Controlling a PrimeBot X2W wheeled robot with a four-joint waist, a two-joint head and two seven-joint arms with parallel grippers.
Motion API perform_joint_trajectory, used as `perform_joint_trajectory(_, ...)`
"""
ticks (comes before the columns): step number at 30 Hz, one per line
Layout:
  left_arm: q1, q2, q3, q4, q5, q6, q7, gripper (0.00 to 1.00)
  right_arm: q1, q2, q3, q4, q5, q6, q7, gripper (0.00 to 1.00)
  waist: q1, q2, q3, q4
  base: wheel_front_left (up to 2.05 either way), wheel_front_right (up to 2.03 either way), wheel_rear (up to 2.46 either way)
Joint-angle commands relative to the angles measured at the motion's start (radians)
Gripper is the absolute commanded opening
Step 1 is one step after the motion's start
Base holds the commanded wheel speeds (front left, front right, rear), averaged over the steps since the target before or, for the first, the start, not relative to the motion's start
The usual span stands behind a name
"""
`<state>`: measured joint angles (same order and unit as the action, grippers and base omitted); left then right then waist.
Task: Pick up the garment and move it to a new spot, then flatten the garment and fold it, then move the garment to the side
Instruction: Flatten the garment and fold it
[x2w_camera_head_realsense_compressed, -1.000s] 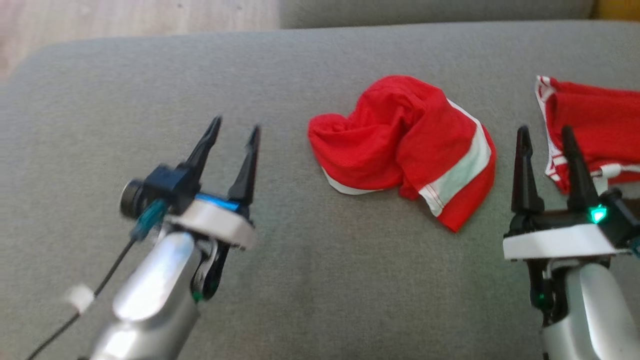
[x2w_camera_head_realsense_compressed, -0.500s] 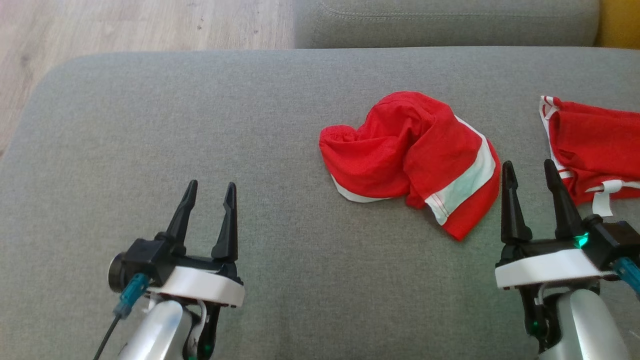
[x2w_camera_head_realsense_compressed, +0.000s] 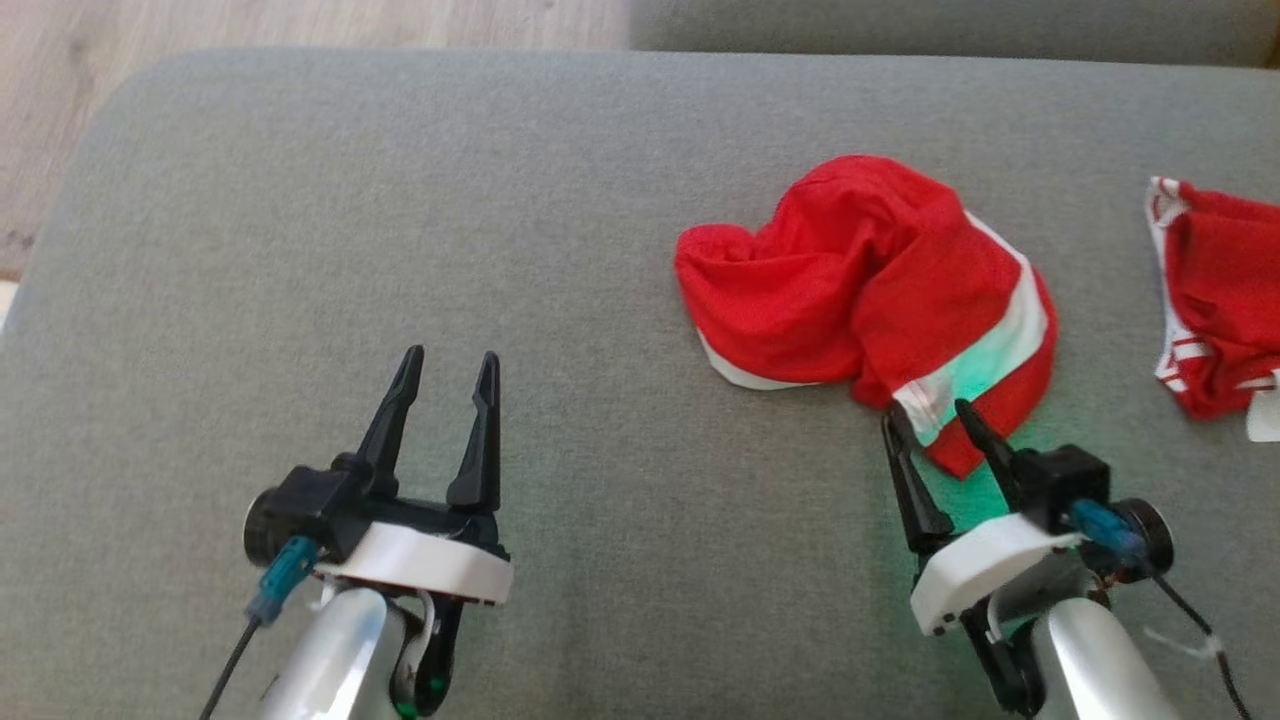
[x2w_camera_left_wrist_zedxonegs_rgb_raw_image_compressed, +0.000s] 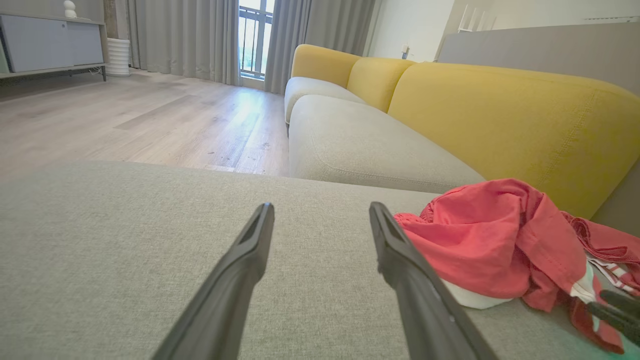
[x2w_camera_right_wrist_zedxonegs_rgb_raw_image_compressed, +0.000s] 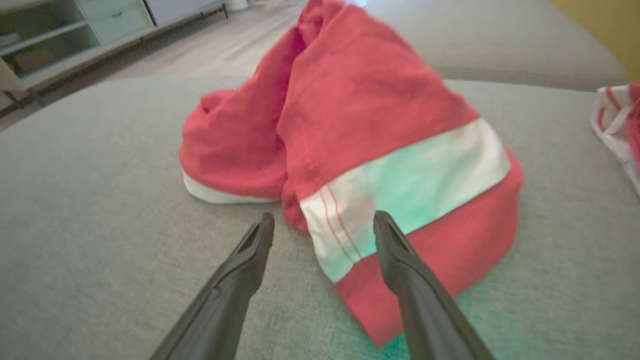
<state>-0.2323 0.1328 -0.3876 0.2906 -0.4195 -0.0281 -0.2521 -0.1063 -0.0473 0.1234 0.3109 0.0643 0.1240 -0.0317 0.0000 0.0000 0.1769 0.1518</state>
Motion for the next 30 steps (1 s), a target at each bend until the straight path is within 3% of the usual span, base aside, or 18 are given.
perform_joint_trajectory(1, -0.049, 0.002, 0.041, -0.02, 0.011, -0.007, -0.01, 1.0, -0.054, -0.003, 0.018, -0.006, -0.024, 0.007, 0.003, 1.0, 0.0, 0.0, 0.017, 0.017, 0.0, 0.0, 0.0)
perform_joint_trajectory(6, -0.059, -0.015, 0.053, -0.004, 0.024, -0.026, -0.01, 1.0, -0.1, -0.003, -0.023, 0.087, -0.086, 0.007, -0.001, 1.0, 0.0, 0.0, 0.033, 0.035, 0.0, 0.0, 0.0)
perform_joint_trajectory(8, -0.06, -0.02, 0.06, 0.001, 0.029, -0.032, -0.01, 1.0, -0.118, -0.003, -0.041, 0.113, -0.096, 0.007, -0.014, 0.0, 0.0, 0.0, 0.033, 0.038, 0.0, 0.0, 0.0)
perform_joint_trajectory(17, -0.047, -0.039, 0.083, 0.02, 0.045, -0.048, -0.01, 1.0, -0.202, -0.003, -0.037, 0.106, -0.069, 0.007, -0.113, 0.0, 0.0, 0.0, -0.004, 0.025, 0.0, 0.0, 0.0)
perform_joint_trajectory(30, -0.021, -0.066, 0.094, 0.03, 0.055, -0.066, -0.01, 1.0, -0.585, -0.003, 0.196, -0.076, 0.069, 0.007, -0.091, 0.0, 0.0, 0.0, -0.072, 0.047, 0.0, 0.0, 0.0)
